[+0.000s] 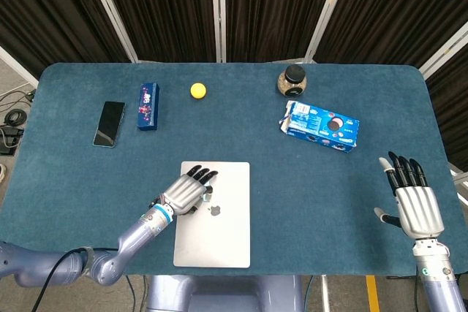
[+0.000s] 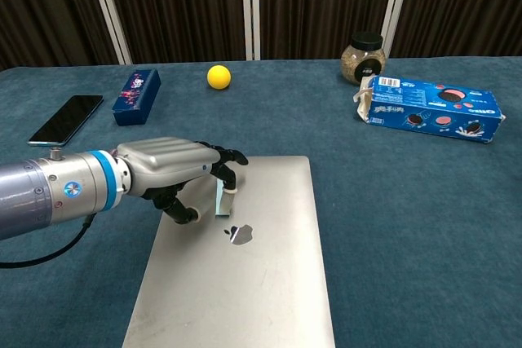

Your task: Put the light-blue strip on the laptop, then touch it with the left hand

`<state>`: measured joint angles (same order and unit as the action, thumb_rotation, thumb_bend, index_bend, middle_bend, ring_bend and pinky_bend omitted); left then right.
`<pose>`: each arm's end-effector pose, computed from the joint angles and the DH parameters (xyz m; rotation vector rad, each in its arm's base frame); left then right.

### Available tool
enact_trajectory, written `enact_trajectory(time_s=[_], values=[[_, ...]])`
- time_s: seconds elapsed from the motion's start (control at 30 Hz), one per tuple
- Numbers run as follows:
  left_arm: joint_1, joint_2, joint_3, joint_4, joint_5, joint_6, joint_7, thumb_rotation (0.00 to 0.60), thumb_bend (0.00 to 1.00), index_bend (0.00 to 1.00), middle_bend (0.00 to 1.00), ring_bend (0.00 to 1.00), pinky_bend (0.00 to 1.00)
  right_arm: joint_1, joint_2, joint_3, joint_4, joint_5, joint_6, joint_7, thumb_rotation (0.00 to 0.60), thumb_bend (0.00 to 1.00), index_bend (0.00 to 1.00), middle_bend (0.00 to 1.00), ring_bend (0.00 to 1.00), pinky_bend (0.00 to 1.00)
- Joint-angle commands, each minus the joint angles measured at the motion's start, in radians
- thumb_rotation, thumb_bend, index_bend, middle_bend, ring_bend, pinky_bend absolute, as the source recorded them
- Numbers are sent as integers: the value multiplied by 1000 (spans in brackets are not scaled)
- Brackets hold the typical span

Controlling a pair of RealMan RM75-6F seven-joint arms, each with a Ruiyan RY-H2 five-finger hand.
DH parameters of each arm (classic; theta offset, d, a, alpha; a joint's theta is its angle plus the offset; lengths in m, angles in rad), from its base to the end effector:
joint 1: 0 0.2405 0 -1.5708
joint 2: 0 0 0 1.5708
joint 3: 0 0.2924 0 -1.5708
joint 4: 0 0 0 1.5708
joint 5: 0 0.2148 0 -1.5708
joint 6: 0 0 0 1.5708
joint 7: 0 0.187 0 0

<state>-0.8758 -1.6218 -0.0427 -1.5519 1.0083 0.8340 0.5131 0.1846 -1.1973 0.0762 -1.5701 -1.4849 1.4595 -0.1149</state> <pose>-0.1264 0.3570 -0.1117 -2.2336 -0.9026 -0.7390 -0.3244 -0.2666 0.1475 1.4487 -0.7891 0.9175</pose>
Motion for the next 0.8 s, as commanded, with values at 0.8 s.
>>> enact_trajectory(time_s=[0.8], values=[[10,-25,31,6,23,43,56,600,704,424,0,0,0,-9,9,9,-6,-10,2,14,600,0,0,0,0,0]])
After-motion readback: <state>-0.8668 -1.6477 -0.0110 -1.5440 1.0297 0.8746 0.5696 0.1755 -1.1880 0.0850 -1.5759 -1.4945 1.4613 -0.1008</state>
